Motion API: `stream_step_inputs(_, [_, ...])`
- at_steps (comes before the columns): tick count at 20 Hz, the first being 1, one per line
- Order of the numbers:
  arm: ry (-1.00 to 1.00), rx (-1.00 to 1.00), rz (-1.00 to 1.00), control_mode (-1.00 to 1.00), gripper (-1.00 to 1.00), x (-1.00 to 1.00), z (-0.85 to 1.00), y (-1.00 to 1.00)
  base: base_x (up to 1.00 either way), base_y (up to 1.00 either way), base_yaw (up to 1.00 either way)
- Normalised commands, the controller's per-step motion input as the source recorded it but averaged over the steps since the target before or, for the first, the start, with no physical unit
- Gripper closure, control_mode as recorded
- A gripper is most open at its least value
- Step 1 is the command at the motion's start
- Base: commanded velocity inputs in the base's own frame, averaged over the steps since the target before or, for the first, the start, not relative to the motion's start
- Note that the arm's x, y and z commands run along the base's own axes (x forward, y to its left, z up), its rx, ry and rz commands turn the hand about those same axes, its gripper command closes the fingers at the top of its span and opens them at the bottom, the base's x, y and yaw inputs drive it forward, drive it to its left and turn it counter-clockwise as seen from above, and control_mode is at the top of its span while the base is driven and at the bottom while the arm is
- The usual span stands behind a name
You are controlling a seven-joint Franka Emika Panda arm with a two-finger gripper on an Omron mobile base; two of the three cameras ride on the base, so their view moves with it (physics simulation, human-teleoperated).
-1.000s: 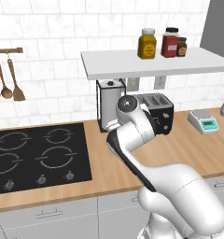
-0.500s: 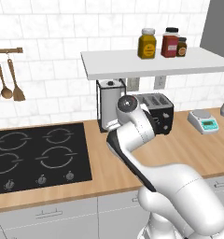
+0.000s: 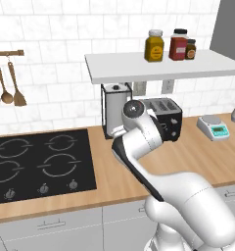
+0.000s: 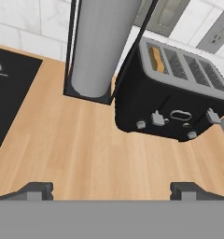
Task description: Start the toaster. Once the lever pops up, take the bread to the plate on the dining counter.
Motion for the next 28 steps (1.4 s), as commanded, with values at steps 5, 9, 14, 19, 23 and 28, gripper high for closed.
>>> stream_step_inputs(5, [0.00, 0.00, 0.00, -1.00, -1.00, 0.00, 0.00, 0.00, 0.00, 0.00, 0.00])
stream_step_inputs(9, [0.00, 0.00, 0.00, -1.00, -1.00, 0.00, 0.00, 0.00, 0.00, 0.00, 0.00])
stream_step_inputs(14, [0.00, 0.00, 0.00, -1.00, -1.00, 0.00, 0.00, 0.00, 0.00, 0.00, 0.00])
stream_step_inputs(19, [0.00, 0.00, 0.00, -1.00, -1.00, 0.00, 0.00, 0.00, 0.00, 0.00, 0.00])
stream_step_inputs(23, [0.00, 0.00, 0.00, -1.00, -1.00, 0.00, 0.00, 0.00, 0.00, 0.00, 0.00])
stream_step_inputs(28, [0.00, 0.00, 0.00, -1.00, -1.00, 0.00, 0.00, 0.00, 0.00, 0.00, 0.00])
